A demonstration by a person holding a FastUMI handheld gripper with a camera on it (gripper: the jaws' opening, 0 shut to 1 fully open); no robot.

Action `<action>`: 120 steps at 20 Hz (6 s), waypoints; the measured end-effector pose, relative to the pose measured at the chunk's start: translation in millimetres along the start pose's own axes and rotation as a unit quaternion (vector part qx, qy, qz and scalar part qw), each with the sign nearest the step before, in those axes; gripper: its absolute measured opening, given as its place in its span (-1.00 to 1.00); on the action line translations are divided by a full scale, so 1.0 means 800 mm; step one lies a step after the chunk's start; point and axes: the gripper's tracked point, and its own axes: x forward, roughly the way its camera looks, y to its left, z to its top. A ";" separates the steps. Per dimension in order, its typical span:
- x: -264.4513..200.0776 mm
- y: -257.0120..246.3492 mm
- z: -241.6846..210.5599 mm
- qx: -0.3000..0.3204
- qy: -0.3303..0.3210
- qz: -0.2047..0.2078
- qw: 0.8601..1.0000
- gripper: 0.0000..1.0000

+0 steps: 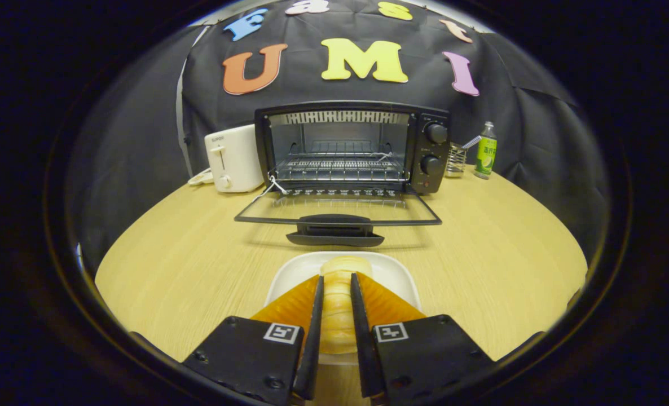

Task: Open the toaster oven, put the food inside, and close the toaster oven door.

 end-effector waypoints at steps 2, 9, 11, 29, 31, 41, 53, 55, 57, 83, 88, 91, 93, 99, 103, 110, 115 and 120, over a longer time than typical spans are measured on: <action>-0.001 0.000 0.000 0.003 -0.002 0.006 1.000 -0.37; -0.009 0.000 0.005 0.013 -0.014 0.015 1.000 -0.63; -0.012 -0.001 0.010 0.007 -0.024 0.013 1.000 -0.70; -0.027 0.009 0.040 0.033 -0.018 0.062 0.997 0.00; -0.035 0.020 0.066 0.063 -0.035 0.094 0.993 -0.01; 0.015 0.068 0.083 0.218 -0.003 0.210 0.953 -0.01; 0.120 0.001 0.165 0.219 -0.044 0.151 0.963 0.01; 0.140 -0.003 0.181 0.226 -0.040 0.150 0.962 0.01; 0.159 -0.004 0.195 0.242 -0.033 0.155 0.957 0.04; 0.176 -0.016 0.234 0.211 -0.068 0.125 0.967 1.00; 0.131 -0.004 0.187 0.173 -0.035 0.125 0.976 1.00; 0.106 -0.011 0.169 0.116 -0.034 0.091 0.988 0.99; 0.088 -0.014 0.158 0.070 -0.036 0.070 0.994 1.00; 0.055 -0.027 0.089 -0.002 0.022 0.015 1.000 1.00; 0.054 -0.017 0.051 -0.048 0.050 0.000 0.998 1.00; 0.073 -0.002 0.012 -0.052 0.097 -0.002 0.994 0.99; 0.076 -0.002 0.014 -0.051 0.110 -0.015 0.993 1.00; 0.070 0.002 0.023 -0.050 0.099 -0.016 0.994 1.00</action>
